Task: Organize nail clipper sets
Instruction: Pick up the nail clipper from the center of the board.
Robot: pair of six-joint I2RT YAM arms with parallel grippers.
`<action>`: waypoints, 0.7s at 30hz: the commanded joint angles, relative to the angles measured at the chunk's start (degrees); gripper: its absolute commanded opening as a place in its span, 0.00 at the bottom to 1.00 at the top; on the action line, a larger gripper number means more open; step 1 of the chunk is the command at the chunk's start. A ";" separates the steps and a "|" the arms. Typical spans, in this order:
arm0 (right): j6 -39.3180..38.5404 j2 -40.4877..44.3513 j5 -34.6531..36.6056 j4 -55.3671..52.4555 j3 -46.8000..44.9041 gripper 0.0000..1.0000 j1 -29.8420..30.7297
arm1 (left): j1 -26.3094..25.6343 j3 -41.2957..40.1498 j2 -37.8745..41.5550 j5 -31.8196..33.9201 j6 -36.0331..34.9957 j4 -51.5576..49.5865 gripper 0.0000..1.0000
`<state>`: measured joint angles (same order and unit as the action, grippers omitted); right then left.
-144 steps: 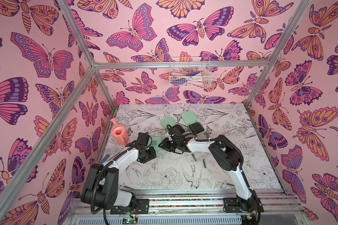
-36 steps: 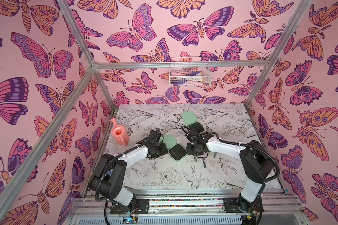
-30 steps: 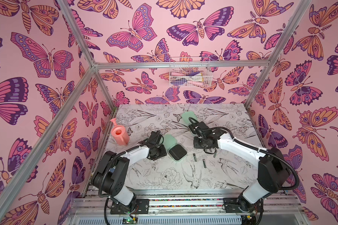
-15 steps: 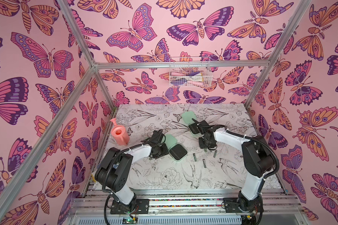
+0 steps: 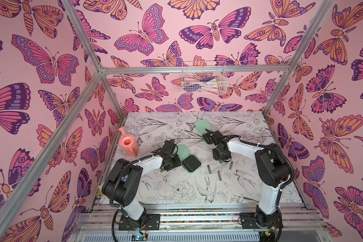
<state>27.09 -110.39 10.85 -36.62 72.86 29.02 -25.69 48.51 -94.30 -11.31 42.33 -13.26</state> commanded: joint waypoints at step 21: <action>5.62 1.10 2.14 3.74 -4.15 0.30 0.18 | -1.64 -6.44 2.16 -1.34 2.85 -3.66 0.47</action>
<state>30.57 -109.65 12.82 -32.77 70.83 29.02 -26.92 44.69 -91.20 -12.64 44.12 -11.57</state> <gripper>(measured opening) 0.302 0.467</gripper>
